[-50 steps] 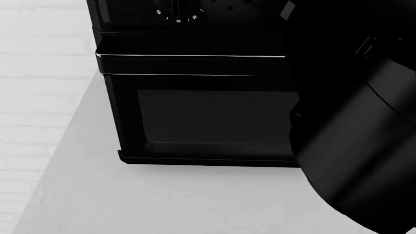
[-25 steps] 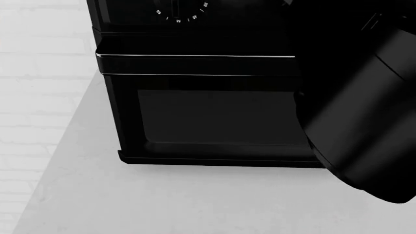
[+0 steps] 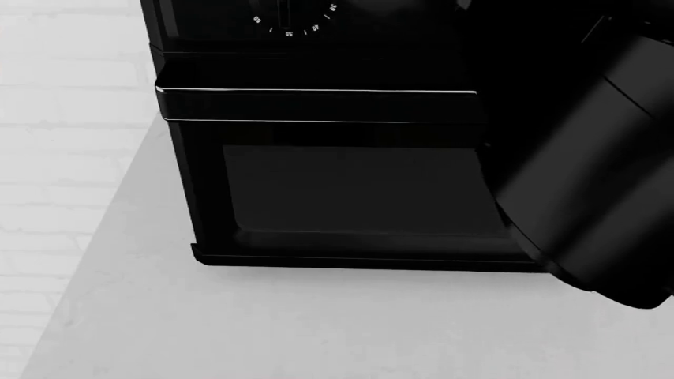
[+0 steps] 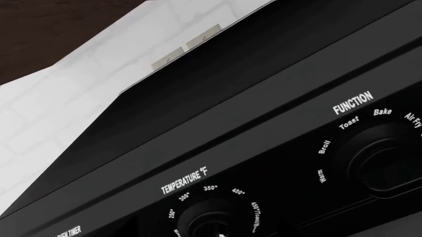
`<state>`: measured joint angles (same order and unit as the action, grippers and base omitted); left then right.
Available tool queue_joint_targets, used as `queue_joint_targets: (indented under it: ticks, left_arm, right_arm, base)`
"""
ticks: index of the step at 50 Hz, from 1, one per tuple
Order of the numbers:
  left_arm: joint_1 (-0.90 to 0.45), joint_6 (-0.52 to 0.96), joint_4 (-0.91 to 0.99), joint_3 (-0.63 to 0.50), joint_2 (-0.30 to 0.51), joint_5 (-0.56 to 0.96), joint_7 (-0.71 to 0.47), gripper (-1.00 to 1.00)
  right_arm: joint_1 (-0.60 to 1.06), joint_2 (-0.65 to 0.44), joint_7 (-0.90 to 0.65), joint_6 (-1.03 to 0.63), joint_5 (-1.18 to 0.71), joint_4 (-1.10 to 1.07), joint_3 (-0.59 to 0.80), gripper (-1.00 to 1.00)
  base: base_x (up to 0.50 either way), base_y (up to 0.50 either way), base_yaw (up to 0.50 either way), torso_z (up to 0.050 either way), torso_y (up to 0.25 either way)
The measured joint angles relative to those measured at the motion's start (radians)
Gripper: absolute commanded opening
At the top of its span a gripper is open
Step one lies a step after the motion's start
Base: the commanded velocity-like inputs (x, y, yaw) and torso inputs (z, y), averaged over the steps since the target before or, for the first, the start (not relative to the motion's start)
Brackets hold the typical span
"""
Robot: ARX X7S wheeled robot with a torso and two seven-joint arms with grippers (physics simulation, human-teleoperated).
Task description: Decrease the toaster oven temperature.
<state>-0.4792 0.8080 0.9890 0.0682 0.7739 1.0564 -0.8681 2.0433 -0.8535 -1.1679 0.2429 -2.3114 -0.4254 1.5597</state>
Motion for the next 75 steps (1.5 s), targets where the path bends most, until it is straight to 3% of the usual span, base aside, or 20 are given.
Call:
queue_joint_targets:
  ticks: [2,3,33,75]
  left_arm:
    - [-0.001,0.000,0.000,-0.002,0.001,0.000,-0.001,1.00]
    - [-0.002,0.000,0.000,-0.004,0.001,0.001,-0.002,1.00]
    - [0.008,-0.022,-0.005,-0.029,0.009,-0.015,-0.005,1.00]
    - [0.003,-0.047,0.000,-0.031,0.033,0.015,-0.037,1.00]
  right_arm:
    - [-0.004,-0.001,0.003,-0.001,-0.002,0.002,-0.001,1.00]
    - [-0.005,-0.001,0.005,-0.002,-0.003,0.003,-0.001,-1.00]
    - [0.000,-0.009,0.009,-0.074,0.026,0.016,0.005,-1.00]
    - [0.088,0.025,0.007,-0.343,0.103,0.065,0.059,-1.00]
  base:
    - [0.00,0.00,0.00,0.000,0.000]
    - [0.00,0.00,0.00,0.000,0.000]
    - [0.00,0.00,0.00,0.000,0.000]
    - [0.00,0.00,0.00,0.000,0.000]
